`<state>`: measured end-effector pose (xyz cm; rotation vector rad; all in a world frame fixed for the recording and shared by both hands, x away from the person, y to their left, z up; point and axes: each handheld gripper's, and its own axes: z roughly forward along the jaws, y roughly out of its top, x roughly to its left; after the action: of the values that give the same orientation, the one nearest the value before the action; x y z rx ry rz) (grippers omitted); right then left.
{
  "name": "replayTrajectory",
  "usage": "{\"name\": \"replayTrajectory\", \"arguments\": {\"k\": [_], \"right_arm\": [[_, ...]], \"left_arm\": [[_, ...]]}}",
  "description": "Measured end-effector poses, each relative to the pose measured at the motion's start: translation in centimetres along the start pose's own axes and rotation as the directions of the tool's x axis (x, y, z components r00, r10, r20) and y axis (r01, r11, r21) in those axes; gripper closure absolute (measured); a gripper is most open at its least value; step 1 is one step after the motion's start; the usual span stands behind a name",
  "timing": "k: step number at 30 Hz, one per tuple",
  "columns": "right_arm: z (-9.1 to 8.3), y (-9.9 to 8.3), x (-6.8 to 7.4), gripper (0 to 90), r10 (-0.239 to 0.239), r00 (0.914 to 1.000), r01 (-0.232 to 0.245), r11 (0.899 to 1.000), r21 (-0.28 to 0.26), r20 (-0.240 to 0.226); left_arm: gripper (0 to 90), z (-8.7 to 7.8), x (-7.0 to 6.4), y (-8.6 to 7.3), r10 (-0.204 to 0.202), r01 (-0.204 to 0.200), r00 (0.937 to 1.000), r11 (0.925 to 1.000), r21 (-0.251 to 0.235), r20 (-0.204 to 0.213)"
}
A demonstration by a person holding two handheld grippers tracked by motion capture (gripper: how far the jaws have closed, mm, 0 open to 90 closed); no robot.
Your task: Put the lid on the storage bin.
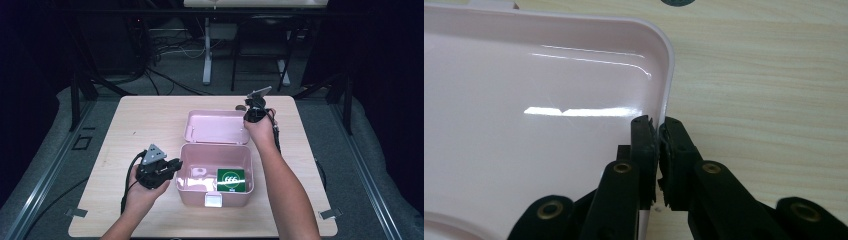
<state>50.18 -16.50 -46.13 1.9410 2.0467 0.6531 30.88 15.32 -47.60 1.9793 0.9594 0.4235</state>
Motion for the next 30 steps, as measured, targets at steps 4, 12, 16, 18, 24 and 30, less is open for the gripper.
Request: {"name": "replayTrajectory", "arguments": {"k": [4,12,16,18,24,30], "right_arm": [[-0.4,0.0,-0.1,85.8,-0.002,1.0,0.002,1.0,-0.019,-0.004],[-1.5,-0.1,-0.2,86.0,-0.018,0.9998,0.018,0.998,-0.068,-0.011],[-2.2,-0.2,-0.2,86.2,-0.02,0.9997,0.019,0.995,-0.094,-0.016],[-2.5,-0.2,-0.1,86.2,-0.031,0.9994,0.03,0.994,-0.105,-0.014],[-3.6,-0.1,0.1,86.4,-0.052,0.9985,0.049,0.99,-0.135,-0.015],[-4.1,-0.2,0.1,86.4,-0.063,0.9979,0.06,0.986,-0.153,-0.017]], "left_arm": [[80.2,0.0,0.0,0.0,-0.004,0.004,1.0,1.0,-0.002,0.0],[80.3,0.0,-0.1,0.0,-0.004,0.004,1.0,1.0,0.001,-0.005],[80.3,0.1,-0.1,0.0,-0.004,0.004,1.0,1.0,0.001,-0.006],[80.4,0.1,-0.1,0.0,-0.007,0.007,1.0,1.0,0.0,-0.006],[80.5,0.2,-0.2,0.1,-0.01,0.01,0.9999,0.9999,-0.002,-0.014],[80.5,0.2,-0.2,0.1,-0.011,0.011,0.9998,0.9999,-0.005,-0.018]]}}
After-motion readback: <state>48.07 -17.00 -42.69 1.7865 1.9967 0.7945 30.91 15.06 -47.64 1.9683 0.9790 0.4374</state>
